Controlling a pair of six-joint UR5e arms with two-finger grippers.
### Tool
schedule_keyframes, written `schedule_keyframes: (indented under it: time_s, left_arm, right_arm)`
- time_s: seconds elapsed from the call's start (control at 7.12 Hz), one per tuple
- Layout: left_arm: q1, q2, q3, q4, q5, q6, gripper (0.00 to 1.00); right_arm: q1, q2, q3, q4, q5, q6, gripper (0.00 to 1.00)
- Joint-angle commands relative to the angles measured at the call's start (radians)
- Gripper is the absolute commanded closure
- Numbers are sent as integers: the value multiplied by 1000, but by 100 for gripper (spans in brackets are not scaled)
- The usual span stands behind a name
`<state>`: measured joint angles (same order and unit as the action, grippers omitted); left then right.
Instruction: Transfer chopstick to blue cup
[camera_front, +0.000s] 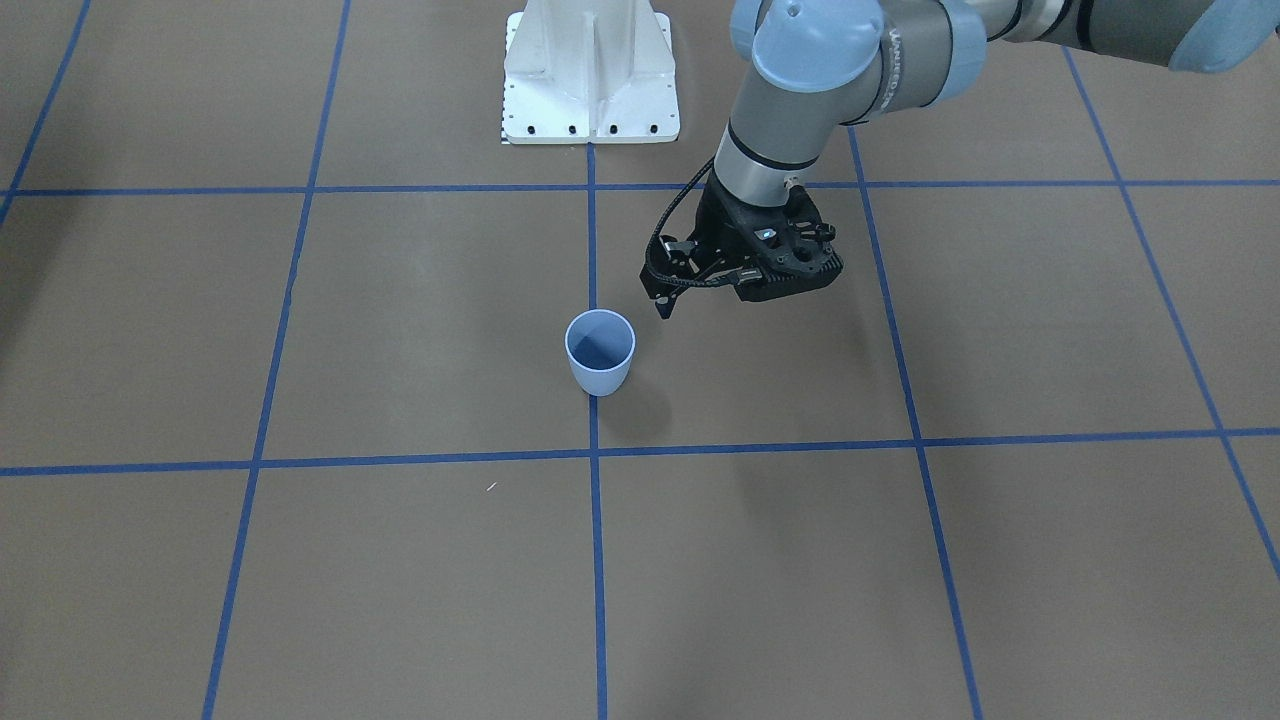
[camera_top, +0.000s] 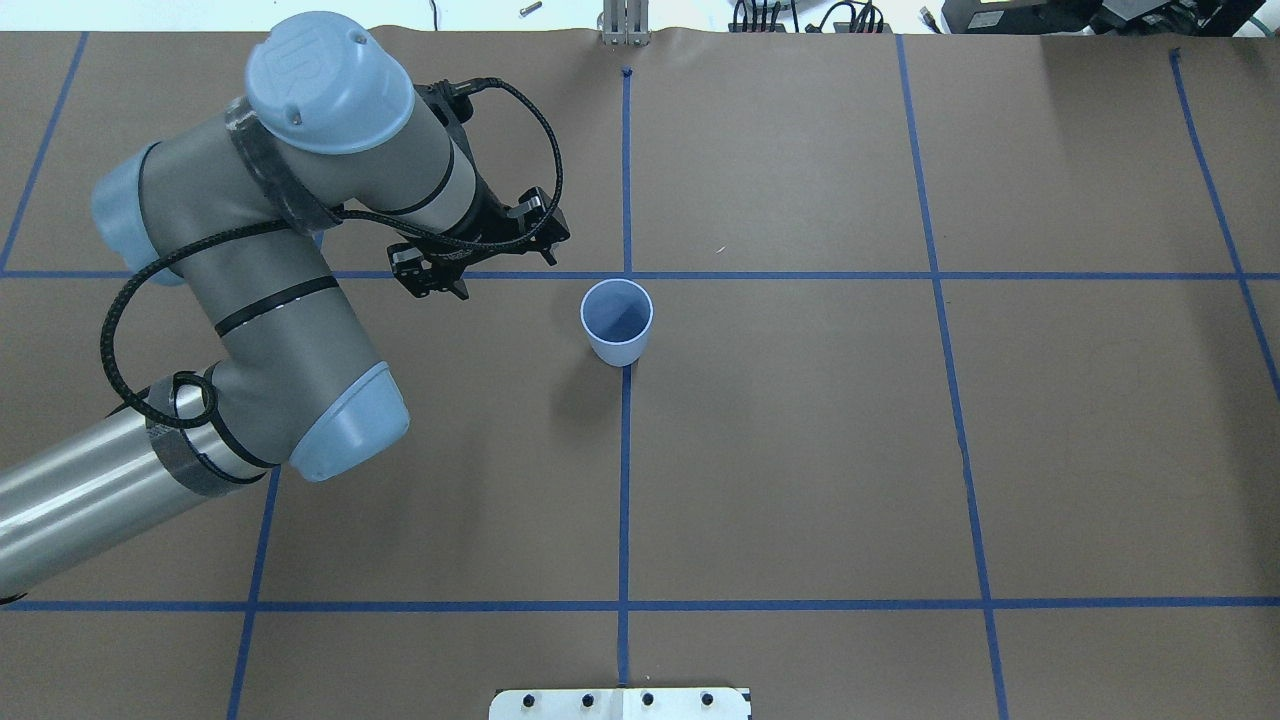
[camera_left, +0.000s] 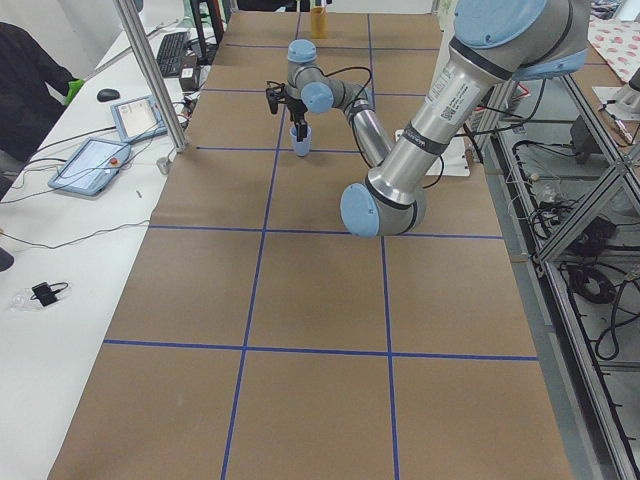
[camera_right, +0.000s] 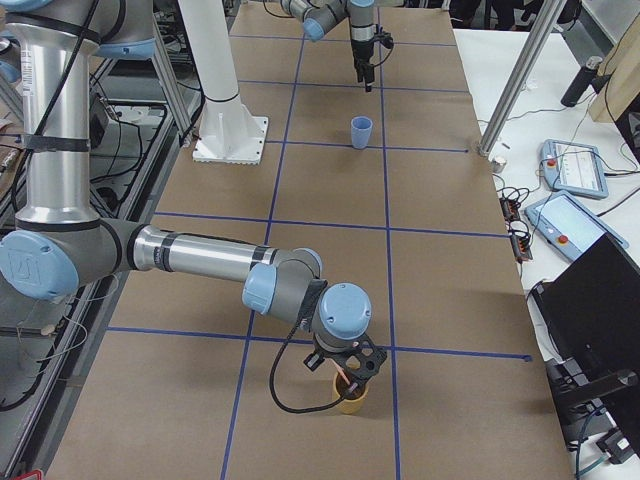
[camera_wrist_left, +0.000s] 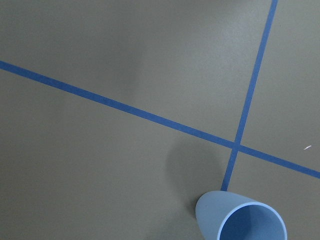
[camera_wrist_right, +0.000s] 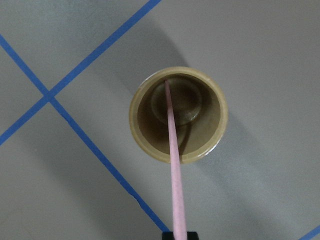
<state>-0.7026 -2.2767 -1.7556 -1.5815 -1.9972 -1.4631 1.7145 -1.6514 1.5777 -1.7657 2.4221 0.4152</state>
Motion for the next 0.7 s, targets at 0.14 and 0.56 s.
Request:
schedule_keyframes:
  time_s: [0.14, 0.56]
  left_arm:
    - [0, -1, -8, 0, 0, 0, 2]
    - [0, 3, -8, 0, -2, -2, 2]
  right_arm:
    - [68, -5, 4, -1, -17, 2, 100]
    - [91, -7, 71, -12, -34, 7, 100]
